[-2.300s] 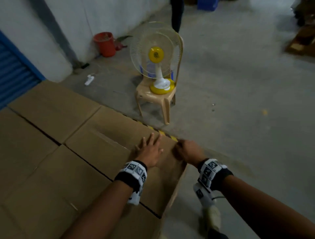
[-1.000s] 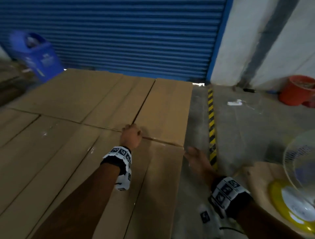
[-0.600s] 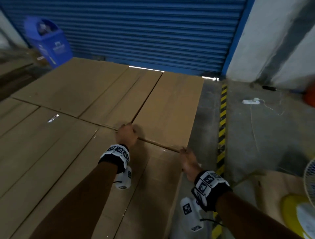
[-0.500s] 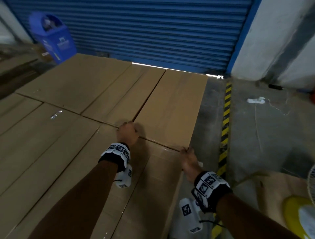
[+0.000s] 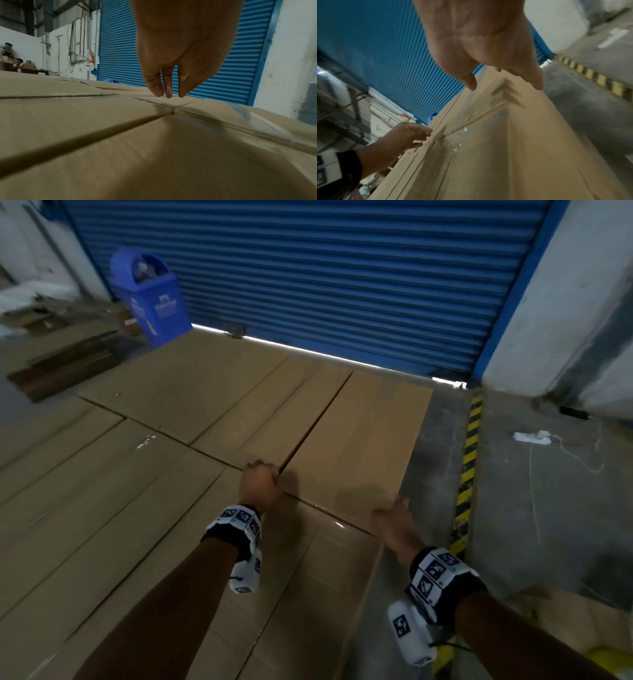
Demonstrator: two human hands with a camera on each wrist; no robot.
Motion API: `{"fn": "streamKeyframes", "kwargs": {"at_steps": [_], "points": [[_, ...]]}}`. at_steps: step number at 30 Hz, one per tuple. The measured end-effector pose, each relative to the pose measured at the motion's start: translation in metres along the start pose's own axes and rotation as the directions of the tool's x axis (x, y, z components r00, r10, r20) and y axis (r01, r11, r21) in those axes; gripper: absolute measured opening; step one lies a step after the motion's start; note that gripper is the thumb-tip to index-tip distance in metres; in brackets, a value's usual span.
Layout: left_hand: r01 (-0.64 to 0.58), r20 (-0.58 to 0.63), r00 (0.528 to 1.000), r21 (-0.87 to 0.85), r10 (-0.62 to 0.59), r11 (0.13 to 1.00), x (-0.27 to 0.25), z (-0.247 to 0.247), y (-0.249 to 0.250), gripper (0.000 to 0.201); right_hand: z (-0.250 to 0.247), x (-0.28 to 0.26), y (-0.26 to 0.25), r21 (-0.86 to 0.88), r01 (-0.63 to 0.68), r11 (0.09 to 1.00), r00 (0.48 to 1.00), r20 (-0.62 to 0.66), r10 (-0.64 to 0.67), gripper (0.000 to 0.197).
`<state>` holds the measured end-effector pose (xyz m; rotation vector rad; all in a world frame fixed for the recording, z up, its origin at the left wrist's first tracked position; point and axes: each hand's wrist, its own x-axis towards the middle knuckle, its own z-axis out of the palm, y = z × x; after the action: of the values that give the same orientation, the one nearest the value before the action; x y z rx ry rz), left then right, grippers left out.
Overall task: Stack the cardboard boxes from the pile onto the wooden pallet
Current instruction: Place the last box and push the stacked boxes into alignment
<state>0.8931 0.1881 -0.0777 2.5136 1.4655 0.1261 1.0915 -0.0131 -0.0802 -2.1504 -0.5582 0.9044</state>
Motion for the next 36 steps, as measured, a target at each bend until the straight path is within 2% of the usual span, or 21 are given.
{"fn": "streamKeyframes", "kwargs": {"at_steps": [5,8,13,17,20,23,26,29,32,36], "points": [[0.051,-0.013,0.999,-0.035,-0.051,0.998,0.005,-0.017,-0.008,0.013,-0.014,0.014,-0.055,-0.139,0.183,0.973,0.983,0.033,-0.18,0.062],[0.109,-0.021,0.993,-0.125,-0.113,0.986,0.015,-0.019,-0.011,0.021,-0.018,0.036,-0.082,-0.224,0.253,0.941,0.967,0.098,-0.237,0.059],[0.191,-0.057,0.978,-0.158,-0.202,0.969,0.046,-0.024,0.002,0.033,-0.035,0.094,-0.127,-0.259,0.377,0.889,0.921,0.209,-0.33,0.051],[0.255,-0.099,0.957,-0.168,-0.274,0.952,0.092,-0.02,0.023,0.035,-0.054,0.175,-0.161,-0.292,0.45,0.844,0.886,0.265,-0.381,0.046],[0.323,-0.08,0.937,-0.174,-0.34,0.93,0.133,-0.014,0.048,0.039,-0.064,0.255,-0.189,-0.316,0.496,0.809,0.858,0.326,-0.398,0.051],[0.418,-0.06,0.899,-0.171,-0.433,0.892,0.17,-0.003,0.07,0.044,-0.07,0.33,-0.216,-0.328,0.576,0.749,0.797,0.428,-0.426,0.045],[0.516,-0.032,0.848,-0.169,-0.528,0.84,0.195,0.01,0.095,0.051,-0.072,0.39,-0.237,-0.341,0.587,0.734,0.774,0.503,-0.385,0.04],[0.606,0.083,0.794,-0.169,-0.602,0.777,0.206,0.024,0.127,0.063,-0.069,0.433,-0.243,-0.363,0.606,0.707,0.738,0.588,-0.33,0.054],[0.676,0.179,0.735,-0.119,-0.654,0.727,0.202,0.037,0.152,0.064,-0.062,0.45,-0.242,-0.372,0.56,0.74,0.726,0.652,-0.221,0.068],[0.712,0.184,0.7,-0.101,-0.69,0.695,0.199,0.048,0.16,0.057,-0.061,0.464,-0.238,-0.285,0.533,0.796,0.662,0.726,-0.184,0.076]]}}
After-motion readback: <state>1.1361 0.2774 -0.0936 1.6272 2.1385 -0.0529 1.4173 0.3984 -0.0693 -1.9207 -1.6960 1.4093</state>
